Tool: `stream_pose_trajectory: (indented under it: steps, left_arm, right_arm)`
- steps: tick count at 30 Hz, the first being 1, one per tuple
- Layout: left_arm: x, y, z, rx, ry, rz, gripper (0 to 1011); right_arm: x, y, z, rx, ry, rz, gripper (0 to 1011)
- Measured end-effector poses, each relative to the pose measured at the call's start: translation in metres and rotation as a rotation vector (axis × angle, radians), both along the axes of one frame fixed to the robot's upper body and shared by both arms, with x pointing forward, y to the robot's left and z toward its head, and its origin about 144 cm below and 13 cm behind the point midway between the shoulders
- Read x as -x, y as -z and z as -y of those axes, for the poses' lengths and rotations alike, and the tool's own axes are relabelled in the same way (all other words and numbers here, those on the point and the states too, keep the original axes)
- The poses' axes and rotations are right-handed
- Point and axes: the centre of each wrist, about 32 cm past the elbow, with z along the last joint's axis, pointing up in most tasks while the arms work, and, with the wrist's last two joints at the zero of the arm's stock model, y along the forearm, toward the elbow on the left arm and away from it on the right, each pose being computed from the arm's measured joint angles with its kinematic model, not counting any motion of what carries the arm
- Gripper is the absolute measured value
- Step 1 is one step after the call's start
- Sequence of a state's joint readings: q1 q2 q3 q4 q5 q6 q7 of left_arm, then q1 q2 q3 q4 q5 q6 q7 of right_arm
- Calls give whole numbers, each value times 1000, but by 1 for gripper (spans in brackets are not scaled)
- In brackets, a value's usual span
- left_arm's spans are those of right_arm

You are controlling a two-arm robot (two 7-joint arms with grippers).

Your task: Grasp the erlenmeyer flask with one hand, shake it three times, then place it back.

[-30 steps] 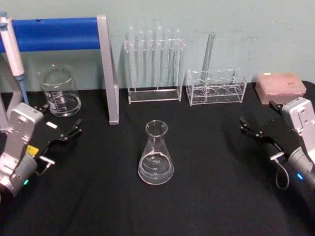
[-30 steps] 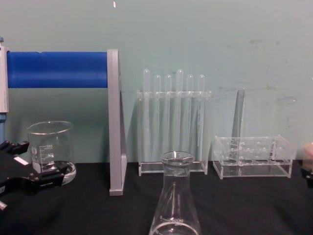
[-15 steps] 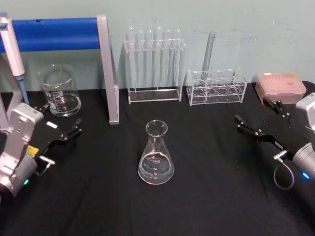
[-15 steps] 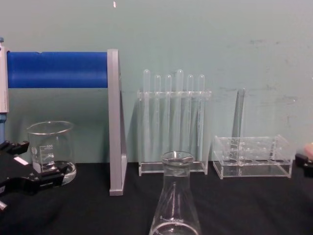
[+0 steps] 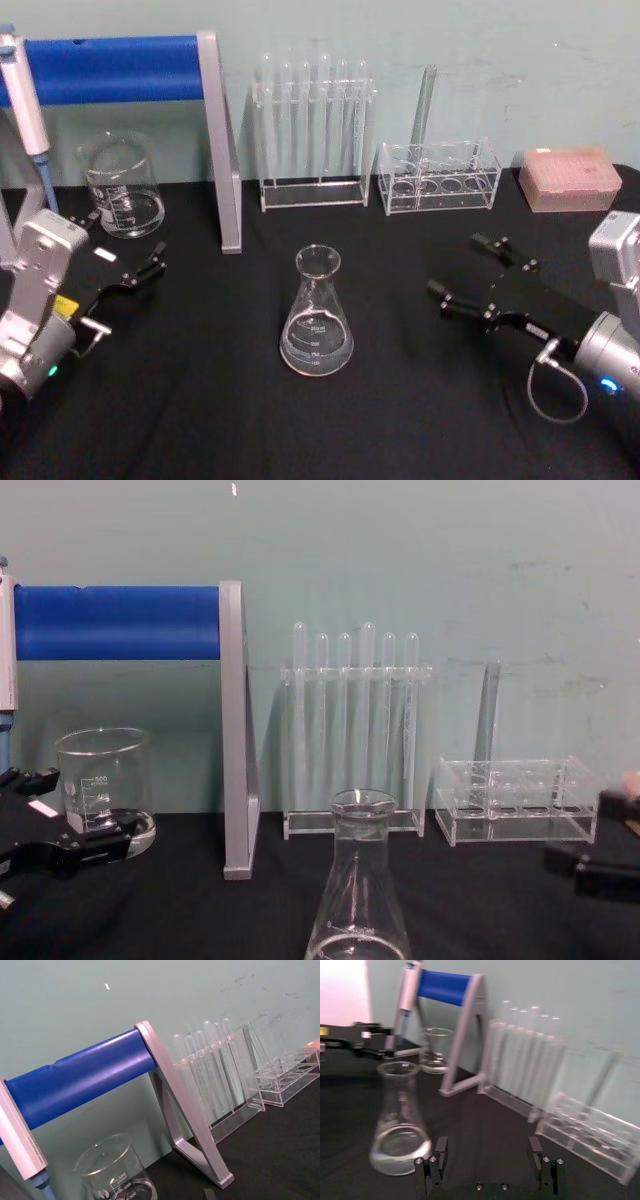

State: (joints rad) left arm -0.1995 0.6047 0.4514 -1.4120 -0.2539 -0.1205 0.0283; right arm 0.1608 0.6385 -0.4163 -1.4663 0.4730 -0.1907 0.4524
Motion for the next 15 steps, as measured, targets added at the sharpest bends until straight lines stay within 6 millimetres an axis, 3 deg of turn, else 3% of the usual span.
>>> stream_pose_trajectory:
  steps: [15]
  left_arm:
    - [0, 0, 0, 0, 0, 0, 1001]
  right_arm:
    - [-26, 8, -27, -39, -283, -62, 1002]
